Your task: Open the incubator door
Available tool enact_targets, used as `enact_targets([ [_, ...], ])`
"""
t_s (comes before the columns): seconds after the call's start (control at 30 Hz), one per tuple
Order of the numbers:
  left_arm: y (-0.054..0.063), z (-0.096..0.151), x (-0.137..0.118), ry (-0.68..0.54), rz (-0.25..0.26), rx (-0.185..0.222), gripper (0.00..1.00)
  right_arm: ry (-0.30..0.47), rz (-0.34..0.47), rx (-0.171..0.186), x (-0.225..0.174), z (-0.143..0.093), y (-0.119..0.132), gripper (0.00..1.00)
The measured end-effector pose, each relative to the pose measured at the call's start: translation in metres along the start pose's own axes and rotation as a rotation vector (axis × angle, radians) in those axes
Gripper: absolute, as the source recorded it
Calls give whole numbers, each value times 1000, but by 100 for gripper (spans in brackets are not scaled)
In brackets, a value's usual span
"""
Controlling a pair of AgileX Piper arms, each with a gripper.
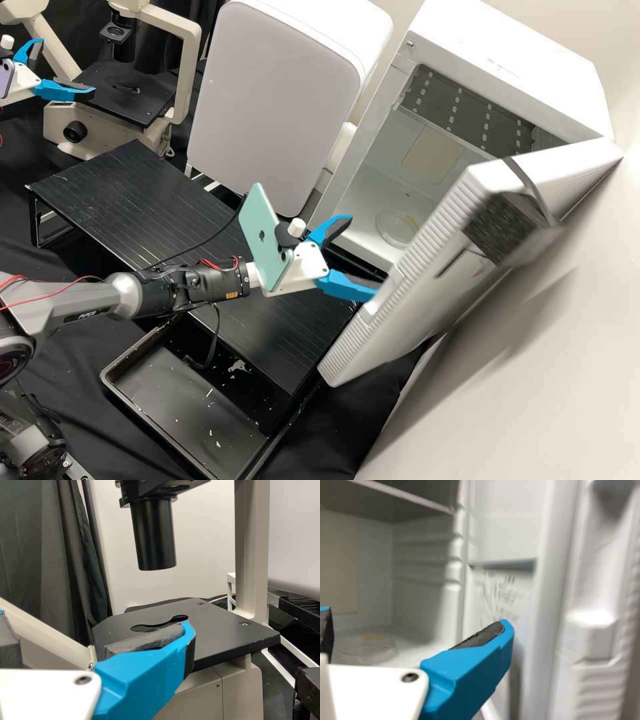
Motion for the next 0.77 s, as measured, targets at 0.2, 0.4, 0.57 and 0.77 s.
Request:
enact_targets([
  [0.2,0,0,0,0,0,0,100,-44,9,19,7,5,-2,100],
  [0.4,0,0,0,0,0,0,100,73,-47,133,5,0,-7,100],
  [0.57,0,0,0,0,0,0,100,272,-138,262,-10,-5,-20,100],
  [0.77,0,0,0,0,0,0,100,431,-146,334,-27,-7,-28,100],
])
